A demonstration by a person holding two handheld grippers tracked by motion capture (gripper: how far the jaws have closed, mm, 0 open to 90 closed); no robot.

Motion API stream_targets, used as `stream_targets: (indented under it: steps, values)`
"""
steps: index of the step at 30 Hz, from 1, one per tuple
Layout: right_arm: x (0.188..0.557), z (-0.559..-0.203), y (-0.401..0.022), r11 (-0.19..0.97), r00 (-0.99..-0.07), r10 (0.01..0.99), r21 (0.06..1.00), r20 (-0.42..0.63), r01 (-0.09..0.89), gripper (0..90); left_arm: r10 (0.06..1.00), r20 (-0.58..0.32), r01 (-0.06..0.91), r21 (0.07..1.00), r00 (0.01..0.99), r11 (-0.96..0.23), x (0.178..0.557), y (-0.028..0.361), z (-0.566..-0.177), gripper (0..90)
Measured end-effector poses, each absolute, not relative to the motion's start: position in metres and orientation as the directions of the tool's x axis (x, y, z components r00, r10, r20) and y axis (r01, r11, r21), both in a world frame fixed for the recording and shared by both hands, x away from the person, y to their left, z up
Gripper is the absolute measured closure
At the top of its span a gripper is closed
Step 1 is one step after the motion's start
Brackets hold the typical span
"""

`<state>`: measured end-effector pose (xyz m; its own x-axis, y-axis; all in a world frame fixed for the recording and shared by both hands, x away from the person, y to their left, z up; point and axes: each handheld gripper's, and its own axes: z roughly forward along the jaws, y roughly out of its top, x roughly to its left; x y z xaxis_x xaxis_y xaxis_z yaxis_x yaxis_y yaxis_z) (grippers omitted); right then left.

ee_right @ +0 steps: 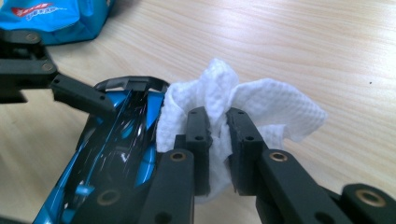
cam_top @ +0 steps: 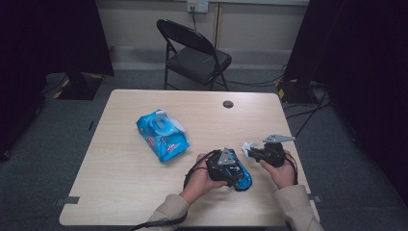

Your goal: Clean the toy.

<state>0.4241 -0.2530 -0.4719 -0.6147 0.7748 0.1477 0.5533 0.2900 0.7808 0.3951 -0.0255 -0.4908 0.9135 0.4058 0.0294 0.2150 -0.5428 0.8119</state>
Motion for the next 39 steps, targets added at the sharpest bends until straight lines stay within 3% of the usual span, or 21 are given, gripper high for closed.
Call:
stream_targets:
  steps: [19, 39]
  values:
    - [0.439, -0.493, -0.220, 0.337, -0.632, 0.762, 0.748, 0.140, 0.572, 80.6, 0.403, 0.030, 0.213, 0.811, 0.915, -0.545, 0.396, -0.025, -0.491, 22.0]
    - [0.439, -0.499, -0.223, 0.338, -0.631, 0.759, 0.729, 0.162, 0.595, 80.7, 0.404, 0.029, 0.217, 0.809, 0.914, -0.547, 0.396, -0.026, -0.490, 22.1]
